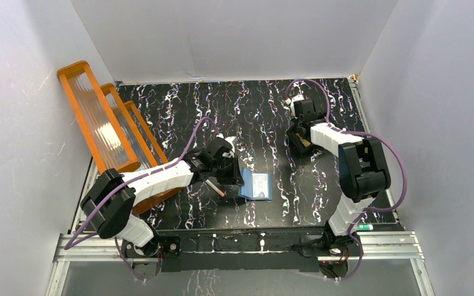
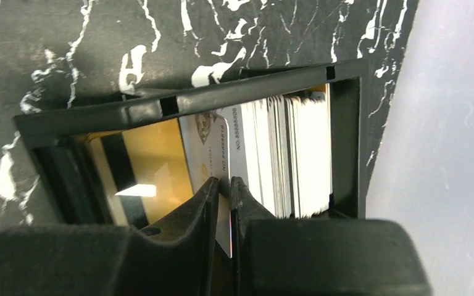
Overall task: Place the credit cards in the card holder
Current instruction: Pick up the credit card from the storage box.
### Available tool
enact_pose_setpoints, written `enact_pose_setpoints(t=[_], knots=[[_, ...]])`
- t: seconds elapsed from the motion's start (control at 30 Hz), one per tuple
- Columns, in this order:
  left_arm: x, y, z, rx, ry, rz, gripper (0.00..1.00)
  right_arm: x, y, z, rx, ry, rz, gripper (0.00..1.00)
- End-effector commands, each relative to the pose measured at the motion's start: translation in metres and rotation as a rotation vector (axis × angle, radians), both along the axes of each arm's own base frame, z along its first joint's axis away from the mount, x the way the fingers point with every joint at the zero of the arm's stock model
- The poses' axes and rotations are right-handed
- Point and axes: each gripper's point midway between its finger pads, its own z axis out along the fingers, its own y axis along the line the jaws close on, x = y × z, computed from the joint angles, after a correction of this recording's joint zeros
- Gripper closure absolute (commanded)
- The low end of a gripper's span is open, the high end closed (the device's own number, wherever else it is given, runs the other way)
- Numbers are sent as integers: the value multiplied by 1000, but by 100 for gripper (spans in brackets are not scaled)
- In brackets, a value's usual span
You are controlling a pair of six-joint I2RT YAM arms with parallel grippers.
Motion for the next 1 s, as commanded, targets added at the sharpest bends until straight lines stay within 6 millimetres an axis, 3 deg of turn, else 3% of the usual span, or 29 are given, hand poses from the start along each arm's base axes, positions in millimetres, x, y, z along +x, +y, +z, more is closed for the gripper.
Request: enact_pose_setpoints(t=[0.0,0.17,0.37,0.73,0.87,0.97], knots=[[1,-1,11,-26,-30,3,97,2,20,41,151,-69,8,93],[2,-1,9,-22,-22,13,97,-12,29,42,206,-19,16,100],[3,-2,7,-25,-19,23,96,-24,36,50,238,34,-5,100],[21,-2,13,-114,-41,126,97,-49,65,95,264,10,-64,100],[25,-7,12,-178,-26,149,96,-61,86,106,330,-4,-45,100],[22,-14,6,-199,7,130,94,-77,119,113,427,0,2,100]])
